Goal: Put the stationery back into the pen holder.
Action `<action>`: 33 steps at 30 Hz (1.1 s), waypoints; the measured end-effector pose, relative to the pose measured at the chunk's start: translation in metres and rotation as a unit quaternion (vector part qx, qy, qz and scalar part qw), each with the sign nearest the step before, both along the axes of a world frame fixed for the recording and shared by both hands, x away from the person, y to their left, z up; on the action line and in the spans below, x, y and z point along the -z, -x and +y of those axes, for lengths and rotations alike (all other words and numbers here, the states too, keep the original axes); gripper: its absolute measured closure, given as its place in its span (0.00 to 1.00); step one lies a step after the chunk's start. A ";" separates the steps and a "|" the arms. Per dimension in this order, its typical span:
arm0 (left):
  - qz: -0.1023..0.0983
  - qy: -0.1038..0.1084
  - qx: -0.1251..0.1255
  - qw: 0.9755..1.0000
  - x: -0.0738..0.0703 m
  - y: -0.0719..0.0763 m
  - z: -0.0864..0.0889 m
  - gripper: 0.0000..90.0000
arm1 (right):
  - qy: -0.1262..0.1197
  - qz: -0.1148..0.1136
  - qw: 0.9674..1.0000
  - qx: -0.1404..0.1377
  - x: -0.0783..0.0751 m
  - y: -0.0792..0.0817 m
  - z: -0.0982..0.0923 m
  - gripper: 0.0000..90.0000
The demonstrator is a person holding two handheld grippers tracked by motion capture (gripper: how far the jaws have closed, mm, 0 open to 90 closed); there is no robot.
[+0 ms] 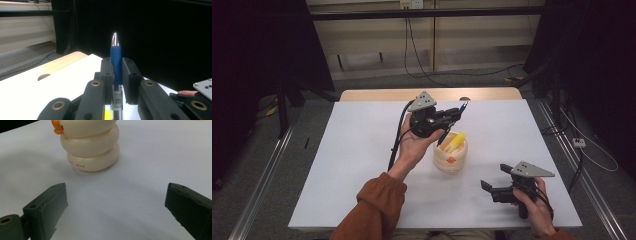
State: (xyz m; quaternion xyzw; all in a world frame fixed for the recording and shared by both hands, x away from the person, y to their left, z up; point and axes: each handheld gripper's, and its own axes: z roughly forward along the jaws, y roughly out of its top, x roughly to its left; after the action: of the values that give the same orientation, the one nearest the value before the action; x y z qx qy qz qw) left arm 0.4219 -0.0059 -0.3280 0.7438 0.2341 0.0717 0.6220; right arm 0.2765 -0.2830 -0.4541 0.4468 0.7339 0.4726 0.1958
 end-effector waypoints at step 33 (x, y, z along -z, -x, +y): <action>0.016 -0.001 -0.031 0.999 0.019 -0.023 -0.024 0.89 | 0.002 0.001 1.000 0.000 0.000 0.000 -0.001 0.05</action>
State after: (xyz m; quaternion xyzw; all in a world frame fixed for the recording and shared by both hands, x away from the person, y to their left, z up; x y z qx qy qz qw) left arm 0.4453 -0.0295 -0.3467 0.7382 0.2665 0.0791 0.6147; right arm 0.2763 -0.2835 -0.4545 0.4466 0.7351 0.4709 0.1961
